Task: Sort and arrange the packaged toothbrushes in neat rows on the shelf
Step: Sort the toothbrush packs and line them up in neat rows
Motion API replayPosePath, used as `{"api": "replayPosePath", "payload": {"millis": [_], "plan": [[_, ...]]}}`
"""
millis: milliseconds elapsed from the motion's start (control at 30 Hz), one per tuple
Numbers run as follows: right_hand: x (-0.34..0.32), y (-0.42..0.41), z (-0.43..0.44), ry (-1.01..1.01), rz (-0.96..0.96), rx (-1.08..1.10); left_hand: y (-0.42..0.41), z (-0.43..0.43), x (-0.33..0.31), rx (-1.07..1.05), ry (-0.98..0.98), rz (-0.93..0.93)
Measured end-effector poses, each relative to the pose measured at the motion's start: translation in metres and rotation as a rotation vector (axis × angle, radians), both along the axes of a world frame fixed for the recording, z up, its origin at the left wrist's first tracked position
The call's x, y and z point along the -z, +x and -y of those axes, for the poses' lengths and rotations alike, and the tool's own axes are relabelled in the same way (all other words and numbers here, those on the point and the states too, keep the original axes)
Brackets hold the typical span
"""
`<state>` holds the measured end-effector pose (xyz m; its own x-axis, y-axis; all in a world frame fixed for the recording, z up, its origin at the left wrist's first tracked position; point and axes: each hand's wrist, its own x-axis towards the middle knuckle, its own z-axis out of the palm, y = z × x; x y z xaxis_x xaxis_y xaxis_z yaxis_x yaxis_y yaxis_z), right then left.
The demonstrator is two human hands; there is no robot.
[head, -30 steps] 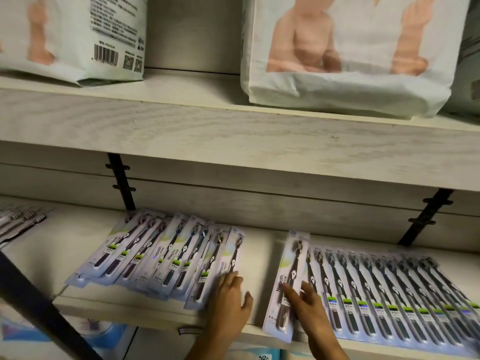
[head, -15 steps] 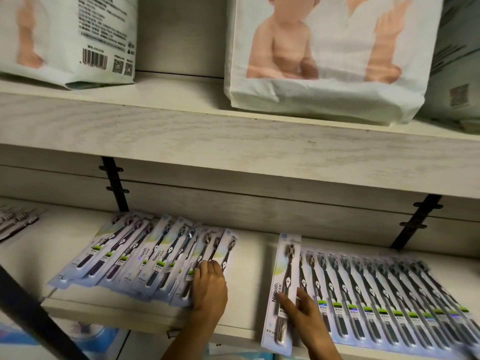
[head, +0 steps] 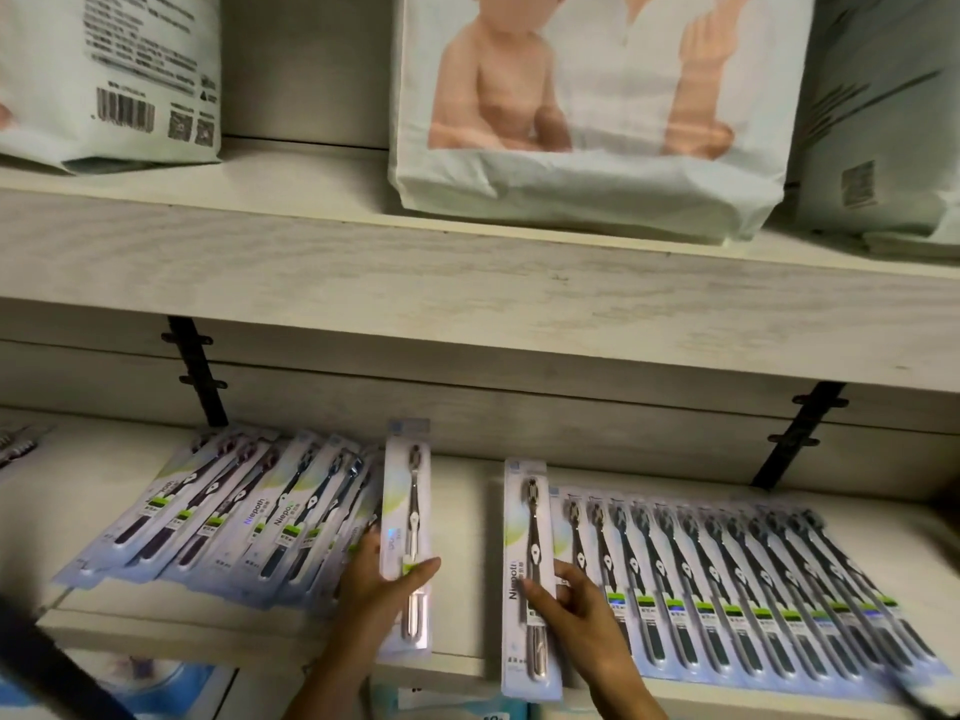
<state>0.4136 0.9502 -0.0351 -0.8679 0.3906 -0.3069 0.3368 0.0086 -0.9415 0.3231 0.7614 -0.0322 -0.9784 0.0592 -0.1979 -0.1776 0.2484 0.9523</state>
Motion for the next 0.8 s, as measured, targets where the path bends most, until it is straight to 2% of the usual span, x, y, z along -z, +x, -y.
{"api": "replayPosePath", "payload": {"millis": [67, 200, 267, 333, 467, 633, 800], "plan": [[0.002, -0.010, -0.004, 0.186, 0.018, 0.004, -0.003, 0.006, 0.002, 0.035, 0.080, 0.060], [-0.002, -0.033, -0.011, 0.504, 0.090, -0.007, -0.009, 0.014, 0.001, 0.053, 0.109, 0.076], [0.001, -0.039, -0.012, 0.686, 0.181, -0.035, -0.012, 0.016, 0.001, 0.072, 0.131, 0.092], [0.009, -0.040, -0.012, 0.748, 0.261, -0.055, -0.015, 0.019, 0.001, 0.106, 0.134, 0.093], [0.018, -0.036, -0.008, 0.813, 0.282, -0.018, -0.017, 0.029, 0.004, 0.166, 0.157, 0.075], [0.025, -0.033, 0.007, 1.044, 0.383, 0.046, -0.017, 0.039, 0.004, 0.187, 0.264, 0.105], [0.030, -0.030, 0.014, 1.077, 0.446, 0.080, -0.016, 0.041, 0.006, 0.204, 0.281, 0.117]]}}
